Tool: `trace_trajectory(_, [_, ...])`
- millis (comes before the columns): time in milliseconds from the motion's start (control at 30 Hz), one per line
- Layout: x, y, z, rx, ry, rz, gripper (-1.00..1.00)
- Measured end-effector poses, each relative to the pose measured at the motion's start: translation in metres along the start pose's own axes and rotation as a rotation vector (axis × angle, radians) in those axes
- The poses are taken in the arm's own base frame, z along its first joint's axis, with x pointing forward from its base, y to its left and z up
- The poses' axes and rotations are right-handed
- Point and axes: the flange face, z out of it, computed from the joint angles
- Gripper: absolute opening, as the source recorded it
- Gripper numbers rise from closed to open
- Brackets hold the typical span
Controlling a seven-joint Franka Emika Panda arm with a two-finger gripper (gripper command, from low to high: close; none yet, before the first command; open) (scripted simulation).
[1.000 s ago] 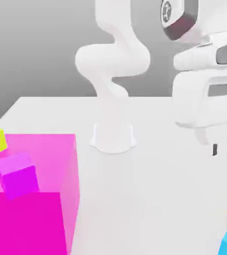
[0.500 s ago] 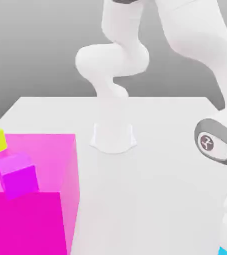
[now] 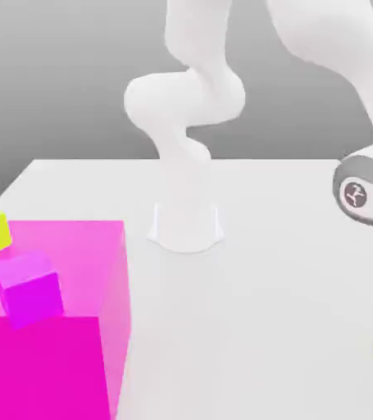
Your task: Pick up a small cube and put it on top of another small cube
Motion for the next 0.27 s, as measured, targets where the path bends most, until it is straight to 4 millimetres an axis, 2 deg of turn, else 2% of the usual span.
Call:
trace_trajectory(67, [-0.015,-0.013,0.008,-0.005,0.002,-0.043,-1.0])
trace_trajectory(167, [-0.019,-0.017,0.045,-0.007,0.002,-0.056,-1.0])
trace_trajectory(200, [-0.02,-0.017,0.053,-0.007,0.002,-0.057,1.0])
trace_trajectory(267, [-0.02,-0.017,0.053,-0.007,0.002,-0.057,1.0])
